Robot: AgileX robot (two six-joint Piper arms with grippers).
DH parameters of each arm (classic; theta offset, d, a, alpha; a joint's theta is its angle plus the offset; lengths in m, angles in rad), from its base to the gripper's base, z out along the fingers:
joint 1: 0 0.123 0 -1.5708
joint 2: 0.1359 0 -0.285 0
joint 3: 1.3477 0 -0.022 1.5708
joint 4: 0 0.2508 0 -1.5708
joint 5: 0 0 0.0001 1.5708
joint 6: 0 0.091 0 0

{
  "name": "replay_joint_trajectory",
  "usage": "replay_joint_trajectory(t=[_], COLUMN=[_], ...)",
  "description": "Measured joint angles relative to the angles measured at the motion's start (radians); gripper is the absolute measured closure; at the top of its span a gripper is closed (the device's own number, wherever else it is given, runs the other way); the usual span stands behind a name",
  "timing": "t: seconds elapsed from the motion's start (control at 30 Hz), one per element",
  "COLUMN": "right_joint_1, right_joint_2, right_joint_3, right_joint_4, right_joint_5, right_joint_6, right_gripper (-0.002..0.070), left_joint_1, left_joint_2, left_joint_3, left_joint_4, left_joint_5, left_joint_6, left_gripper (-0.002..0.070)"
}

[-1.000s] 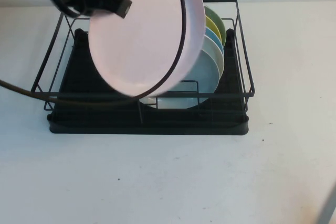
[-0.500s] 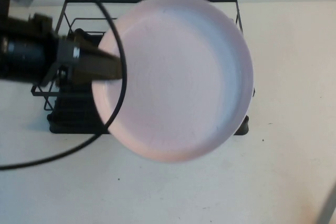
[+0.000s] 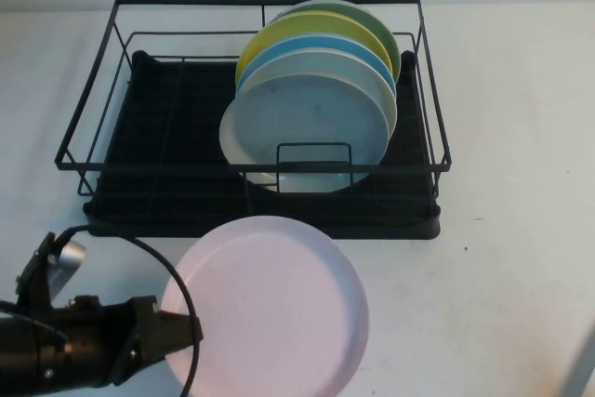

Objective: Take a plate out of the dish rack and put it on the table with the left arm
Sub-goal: Place the plate from the table

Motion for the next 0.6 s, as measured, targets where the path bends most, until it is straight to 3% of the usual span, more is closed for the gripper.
replay_joint_trajectory(t=[0.27,0.6], right_joint_1=[0.0,0.0], right_joint_2=[0.0,0.0], right_joint_3=[0.0,0.0], right_joint_4=[0.0,0.0], right_joint_5=[0.0,0.0], right_joint_6=[0.0,0.0], right_gripper=[0.0696,0.0696], left_joint_1=[0.003,0.003], left_joint_2=[0.118,0.388], left_joint_3=[0.011,0.009], left_joint_4=[-0.085,-0.288], left_joint_5=[-0.108,-0.012], left_joint_6=[0.102,0.39], left_gripper=[0.0623,0.0622])
